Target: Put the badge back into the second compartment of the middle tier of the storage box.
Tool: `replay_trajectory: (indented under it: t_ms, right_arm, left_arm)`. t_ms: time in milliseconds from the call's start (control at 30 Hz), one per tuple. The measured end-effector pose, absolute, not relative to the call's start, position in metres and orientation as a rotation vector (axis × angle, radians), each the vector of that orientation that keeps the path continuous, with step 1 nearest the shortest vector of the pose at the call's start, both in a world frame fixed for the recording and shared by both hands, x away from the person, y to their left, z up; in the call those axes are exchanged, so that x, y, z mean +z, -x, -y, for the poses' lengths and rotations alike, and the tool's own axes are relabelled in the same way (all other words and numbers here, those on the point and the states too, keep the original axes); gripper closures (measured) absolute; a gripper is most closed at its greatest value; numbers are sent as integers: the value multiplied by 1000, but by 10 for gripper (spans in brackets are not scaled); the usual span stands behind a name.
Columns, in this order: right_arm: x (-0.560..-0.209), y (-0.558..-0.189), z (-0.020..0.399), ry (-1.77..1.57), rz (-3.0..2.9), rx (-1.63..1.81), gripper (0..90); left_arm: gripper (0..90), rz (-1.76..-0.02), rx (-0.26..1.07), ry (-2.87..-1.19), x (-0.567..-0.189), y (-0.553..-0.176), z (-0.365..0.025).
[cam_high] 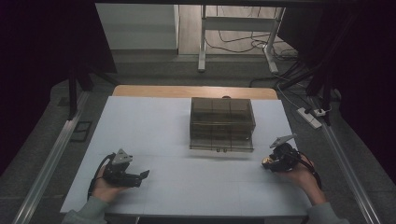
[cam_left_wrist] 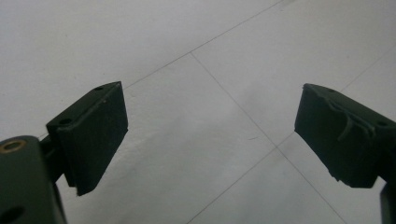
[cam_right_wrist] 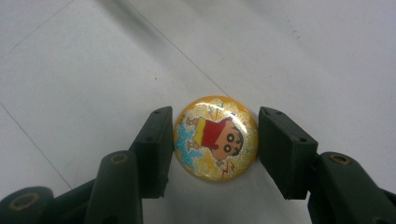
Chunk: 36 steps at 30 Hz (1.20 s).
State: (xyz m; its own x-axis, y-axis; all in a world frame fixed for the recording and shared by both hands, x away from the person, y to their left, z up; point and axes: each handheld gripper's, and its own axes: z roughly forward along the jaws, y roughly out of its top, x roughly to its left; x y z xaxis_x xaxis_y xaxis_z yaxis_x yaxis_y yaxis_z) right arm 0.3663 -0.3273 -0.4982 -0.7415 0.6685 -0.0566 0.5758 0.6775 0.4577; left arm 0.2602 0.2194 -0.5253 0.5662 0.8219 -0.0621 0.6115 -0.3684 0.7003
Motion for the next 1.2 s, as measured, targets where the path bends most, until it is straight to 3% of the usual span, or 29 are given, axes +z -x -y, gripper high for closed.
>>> replay_trajectory:
  t_ms: [1200]
  right_arm:
    - [-481,-366,336,-1040,-2556,765,475]
  left_arm:
    - [97,-1154,391,-2106,-527,-261,-221]
